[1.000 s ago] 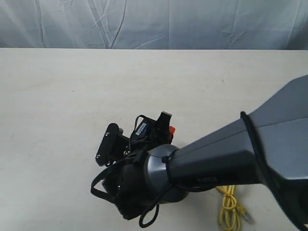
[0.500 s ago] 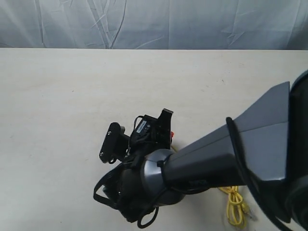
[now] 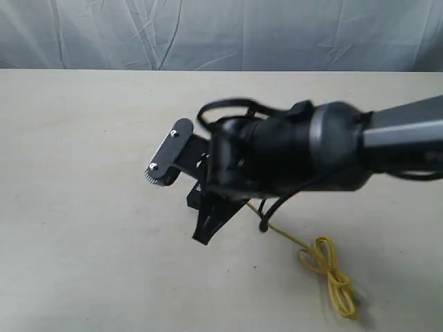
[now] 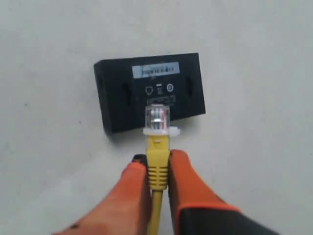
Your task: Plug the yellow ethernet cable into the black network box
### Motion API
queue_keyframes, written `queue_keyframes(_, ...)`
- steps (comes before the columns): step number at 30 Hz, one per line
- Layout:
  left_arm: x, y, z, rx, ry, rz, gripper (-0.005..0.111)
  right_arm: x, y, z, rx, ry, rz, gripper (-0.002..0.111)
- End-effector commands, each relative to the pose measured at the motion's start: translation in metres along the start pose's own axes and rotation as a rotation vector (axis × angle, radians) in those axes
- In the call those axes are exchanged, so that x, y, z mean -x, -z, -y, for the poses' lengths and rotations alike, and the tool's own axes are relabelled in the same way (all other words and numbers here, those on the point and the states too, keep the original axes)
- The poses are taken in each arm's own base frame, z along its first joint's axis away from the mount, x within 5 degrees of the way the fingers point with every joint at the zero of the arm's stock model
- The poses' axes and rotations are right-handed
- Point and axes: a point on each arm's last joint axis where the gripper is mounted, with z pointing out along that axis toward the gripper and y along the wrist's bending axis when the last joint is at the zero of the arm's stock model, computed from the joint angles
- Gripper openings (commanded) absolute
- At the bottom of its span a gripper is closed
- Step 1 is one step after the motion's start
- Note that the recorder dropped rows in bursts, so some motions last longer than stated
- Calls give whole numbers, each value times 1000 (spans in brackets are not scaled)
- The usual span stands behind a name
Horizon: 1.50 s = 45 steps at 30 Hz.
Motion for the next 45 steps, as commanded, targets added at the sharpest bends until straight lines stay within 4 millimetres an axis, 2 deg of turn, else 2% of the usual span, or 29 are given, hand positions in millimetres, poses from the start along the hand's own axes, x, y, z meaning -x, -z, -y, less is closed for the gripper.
queue_keyframes(1,-2,0,1,-10,-2,-2,0,-19,2,27,179,75,-2,-1)
queue_keyframes(5,-2,0,1,-10,-2,-2,0,-46,-7,41,319,61,-15,-1)
queue_keyframes(9,-2,0,1,-10,-2,-2,0,-66,-20,53,347,12,32,-1)
queue_keyframes(14,-2,0,1,-10,-2,-2,0,-76,-27,57,328,-25,62,-1)
queue_keyframes(22,-2,0,1,-10,-2,-2,0,-75,-27,57,332,-29,62,-1)
queue_keyframes(27,-2,0,1,-10,-2,-2,0,-76,-35,55,338,9,54,-1)
queue_keyframes(31,-2,0,1,-10,-2,-2,0,-73,-41,64,353,1,28,-1)
queue_keyframes(36,-2,0,1,-10,-2,-2,0,-66,-38,75,377,-5,8,-1)
queue_keyframes(45,-2,0,1,-10,-2,-2,0,-59,-40,62,512,-15,81,-1)
